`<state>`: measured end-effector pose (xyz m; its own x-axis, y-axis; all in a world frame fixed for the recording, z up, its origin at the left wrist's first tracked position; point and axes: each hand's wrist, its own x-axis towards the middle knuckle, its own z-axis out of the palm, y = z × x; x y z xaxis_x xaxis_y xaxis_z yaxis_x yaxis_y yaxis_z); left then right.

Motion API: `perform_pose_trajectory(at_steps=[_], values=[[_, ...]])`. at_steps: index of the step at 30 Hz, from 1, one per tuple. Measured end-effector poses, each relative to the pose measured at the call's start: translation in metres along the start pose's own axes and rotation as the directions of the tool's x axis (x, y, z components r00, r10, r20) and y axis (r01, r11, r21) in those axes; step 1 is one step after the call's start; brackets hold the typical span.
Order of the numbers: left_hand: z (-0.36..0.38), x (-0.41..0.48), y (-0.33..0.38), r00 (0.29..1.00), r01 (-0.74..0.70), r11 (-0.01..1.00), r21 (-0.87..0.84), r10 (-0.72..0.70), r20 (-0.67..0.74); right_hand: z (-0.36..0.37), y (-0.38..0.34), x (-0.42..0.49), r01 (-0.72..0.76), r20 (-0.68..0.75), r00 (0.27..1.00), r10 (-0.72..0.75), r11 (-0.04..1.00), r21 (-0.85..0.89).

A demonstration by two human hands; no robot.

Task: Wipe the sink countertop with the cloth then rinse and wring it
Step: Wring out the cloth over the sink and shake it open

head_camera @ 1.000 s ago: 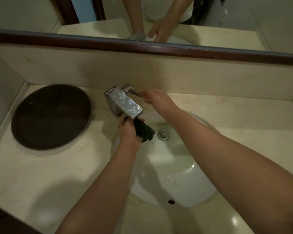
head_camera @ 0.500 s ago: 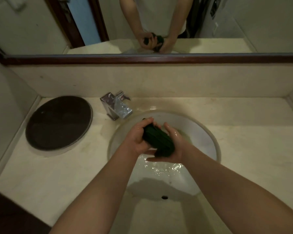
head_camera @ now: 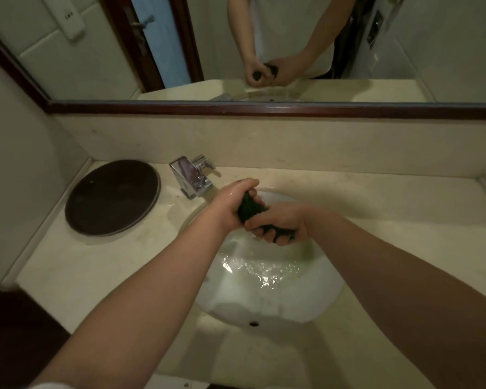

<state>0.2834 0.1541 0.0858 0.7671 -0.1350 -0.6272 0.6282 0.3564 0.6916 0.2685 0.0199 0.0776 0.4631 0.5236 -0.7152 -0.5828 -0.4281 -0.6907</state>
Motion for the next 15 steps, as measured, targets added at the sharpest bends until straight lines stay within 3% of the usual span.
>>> perform_pose_trajectory(at_steps=[3,5,8,10,15], values=[[0.007,0.001,-0.003,0.99,0.032,0.999,0.019,-0.029,-0.138,0.007,-0.006,-0.006,-0.016,-0.183,0.982,-0.036,0.96,-0.278],[0.011,0.003,-0.006,0.973,0.042,0.998,0.044,-0.031,-0.227,0.015,-0.009,-0.001,-0.065,-0.286,0.955,-0.083,0.88,-0.47],[0.013,0.006,-0.009,0.938,0.022,0.996,0.088,0.01,-0.345,0.025,-0.01,0.013,-0.195,-0.383,0.908,-0.169,0.64,-0.744],[0.013,0.007,-0.009,0.95,-0.006,0.997,0.072,0.028,-0.311,0.021,-0.014,0.009,-0.22,-0.422,0.896,-0.141,0.684,-0.695],[0.005,-0.006,0.0,0.966,-0.221,0.953,0.209,0.243,-0.088,-0.009,-0.019,-0.027,-0.066,-0.322,0.946,-0.02,0.965,-0.255]])
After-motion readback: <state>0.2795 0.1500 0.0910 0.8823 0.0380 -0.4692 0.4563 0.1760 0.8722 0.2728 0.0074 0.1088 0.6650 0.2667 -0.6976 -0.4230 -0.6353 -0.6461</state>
